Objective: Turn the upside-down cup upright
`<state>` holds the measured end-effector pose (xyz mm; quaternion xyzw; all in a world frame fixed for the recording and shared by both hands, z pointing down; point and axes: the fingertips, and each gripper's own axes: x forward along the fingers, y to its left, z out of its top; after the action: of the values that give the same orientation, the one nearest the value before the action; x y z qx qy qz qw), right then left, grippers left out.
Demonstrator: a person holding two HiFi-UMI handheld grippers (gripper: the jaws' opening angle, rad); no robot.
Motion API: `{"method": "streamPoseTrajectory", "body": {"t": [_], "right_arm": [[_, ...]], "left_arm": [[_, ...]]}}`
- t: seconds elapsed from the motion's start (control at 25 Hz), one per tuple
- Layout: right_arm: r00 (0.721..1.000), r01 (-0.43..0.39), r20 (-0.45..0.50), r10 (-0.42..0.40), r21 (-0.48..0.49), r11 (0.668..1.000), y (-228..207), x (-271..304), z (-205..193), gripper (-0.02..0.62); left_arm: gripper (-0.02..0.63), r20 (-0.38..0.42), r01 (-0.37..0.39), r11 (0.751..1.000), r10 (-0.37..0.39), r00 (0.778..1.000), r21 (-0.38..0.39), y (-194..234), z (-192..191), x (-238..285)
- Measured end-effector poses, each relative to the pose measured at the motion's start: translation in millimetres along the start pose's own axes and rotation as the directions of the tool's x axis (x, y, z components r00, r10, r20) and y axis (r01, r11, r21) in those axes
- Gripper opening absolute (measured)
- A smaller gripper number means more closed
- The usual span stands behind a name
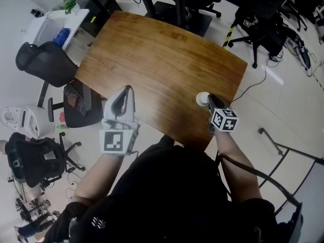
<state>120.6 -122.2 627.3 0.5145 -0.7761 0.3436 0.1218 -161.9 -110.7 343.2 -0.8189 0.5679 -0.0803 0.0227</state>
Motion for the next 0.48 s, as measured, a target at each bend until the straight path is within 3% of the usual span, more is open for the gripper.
{"method": "streamPoseTrajectory", "body": {"t": [0.12, 0.28, 0.4, 0.48], "right_arm": [[1.000, 0.005, -0.018, -0.006, -0.031, 1.000, 2, 1, 2, 0.055], [0.998, 0.063, -0.002, -0.065, -0.168, 0.984, 2, -6, 13, 0.034], [0.990, 0.144, 0.029, -0.142, -0.307, 0.941, -2, -14, 26, 0.031], [0.979, 0.194, 0.026, -0.201, -0.415, 0.889, -5, -15, 28, 0.029]], "left_arm": [[0.000, -0.005, -0.003, 1.000, 0.003, 1.000, -0.001, 3, -1, -1], [0.000, 0.002, 0.004, 1.000, -0.004, 1.000, 0.000, 1, 0, -1], [0.000, 0.005, 0.009, 1.000, -0.009, 1.000, 0.000, 0, 0, 0], [0.000, 0.005, 0.010, 1.000, -0.010, 1.000, 0.000, -1, 0, 1]]}}
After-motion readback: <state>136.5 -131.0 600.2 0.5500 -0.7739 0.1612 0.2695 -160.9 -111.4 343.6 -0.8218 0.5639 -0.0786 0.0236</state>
